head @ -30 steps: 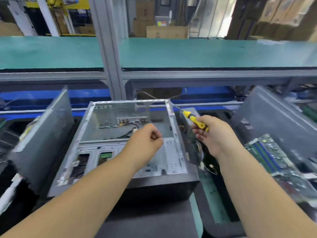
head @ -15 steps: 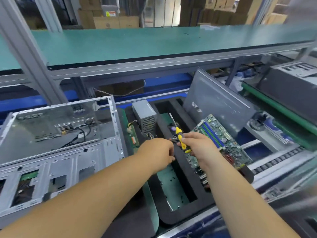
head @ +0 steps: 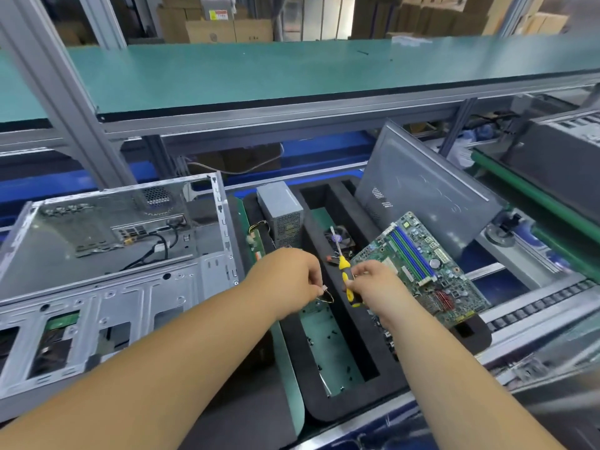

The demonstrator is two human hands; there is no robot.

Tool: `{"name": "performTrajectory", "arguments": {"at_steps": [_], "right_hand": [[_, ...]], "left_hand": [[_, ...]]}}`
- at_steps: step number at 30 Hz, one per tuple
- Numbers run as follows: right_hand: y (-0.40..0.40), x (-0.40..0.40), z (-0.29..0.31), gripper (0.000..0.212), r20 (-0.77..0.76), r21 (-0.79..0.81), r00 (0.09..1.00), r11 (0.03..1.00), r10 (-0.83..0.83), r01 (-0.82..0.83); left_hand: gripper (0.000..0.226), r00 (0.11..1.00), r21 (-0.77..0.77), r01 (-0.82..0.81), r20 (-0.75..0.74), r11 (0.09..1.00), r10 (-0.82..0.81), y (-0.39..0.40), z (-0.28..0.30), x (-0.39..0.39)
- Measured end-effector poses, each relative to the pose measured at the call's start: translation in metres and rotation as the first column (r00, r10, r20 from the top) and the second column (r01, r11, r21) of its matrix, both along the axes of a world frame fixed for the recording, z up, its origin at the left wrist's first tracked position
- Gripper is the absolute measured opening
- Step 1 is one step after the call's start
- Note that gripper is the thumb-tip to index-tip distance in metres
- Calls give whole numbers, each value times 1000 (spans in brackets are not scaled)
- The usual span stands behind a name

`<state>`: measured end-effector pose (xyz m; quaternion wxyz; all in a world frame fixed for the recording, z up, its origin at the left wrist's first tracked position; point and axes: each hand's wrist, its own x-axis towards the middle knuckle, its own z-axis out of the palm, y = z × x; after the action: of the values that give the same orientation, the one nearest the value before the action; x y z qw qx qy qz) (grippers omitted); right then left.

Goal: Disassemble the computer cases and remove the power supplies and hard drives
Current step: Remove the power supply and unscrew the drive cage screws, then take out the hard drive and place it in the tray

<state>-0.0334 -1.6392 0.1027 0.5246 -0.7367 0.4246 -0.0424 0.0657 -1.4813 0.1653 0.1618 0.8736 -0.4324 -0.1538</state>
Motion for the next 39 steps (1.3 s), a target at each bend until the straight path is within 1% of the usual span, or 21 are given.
{"name": "performTrajectory", "arguments": {"at_steps": [2, 3, 5, 7, 10, 13, 18, 22, 29, 32, 33, 35, 37, 39], "right_hand": [[-3, -3, -17, 15, -177, -144, 984, 988, 35, -61], [-5, -5, -25, 15, -248, -191, 968, 977, 41, -90], [-6, -9, -40, 14, -349, -233, 936, 962, 51, -139], [-8, -11, -50, 15, -411, -265, 910, 947, 59, -181], [-9, -9, -58, 19, -449, -327, 892, 919, 53, -219], [-9, -9, -63, 25, -478, -319, 877, 921, 46, -222], [-10, -11, -67, 24, -469, -313, 881, 923, 55, -224], [-10, -11, -68, 25, -497, -316, 865, 914, 68, -253], [-13, -8, -68, 36, -515, -278, 854, 926, 80, -255], [-15, -5, -61, 43, -521, -290, 852, 929, 48, -230], [-16, -2, -56, 45, -501, -317, 865, 924, 27, -212], [-15, 8, -42, 42, -406, -374, 914, 913, 0, -166], [-7, 25, -21, 34, -281, -411, 960, 901, 21, -140], [9, 48, 1, 27, -169, -438, 983, 888, 72, -140]], "left_hand": [[8, 999, -73, -51, -20, 996, 49, 11, 2, 4], [8, 997, -104, -71, -34, 992, 68, 16, 2, 6], [9, 994, -151, -100, -55, 983, 93, 25, 2, 10], [10, 992, -182, -121, -69, 976, 110, 32, 1, 12], [9, 988, -200, -142, -91, 969, 126, 38, -1, 13], [9, 988, -203, -145, -74, 968, 133, 39, -1, 13], [9, 990, -209, -139, -56, 968, 130, 42, -2, 10], [11, 988, -211, -148, -62, 966, 138, 43, 0, 10], [10, 989, -218, -150, -48, 964, 143, 45, 0, 12], [10, 989, -235, -148, -57, 961, 139, 50, 1, 15], [10, 988, -245, -150, -61, 958, 139, 52, 2, 16], [9, 985, -281, -169, -74, 945, 154, 63, 5, 19], [10, 980, -320, -198, -80, 927, 182, 79, 8, 24], [11, 975, -331, -223, -68, 917, 213, 101, 9, 31]]}}
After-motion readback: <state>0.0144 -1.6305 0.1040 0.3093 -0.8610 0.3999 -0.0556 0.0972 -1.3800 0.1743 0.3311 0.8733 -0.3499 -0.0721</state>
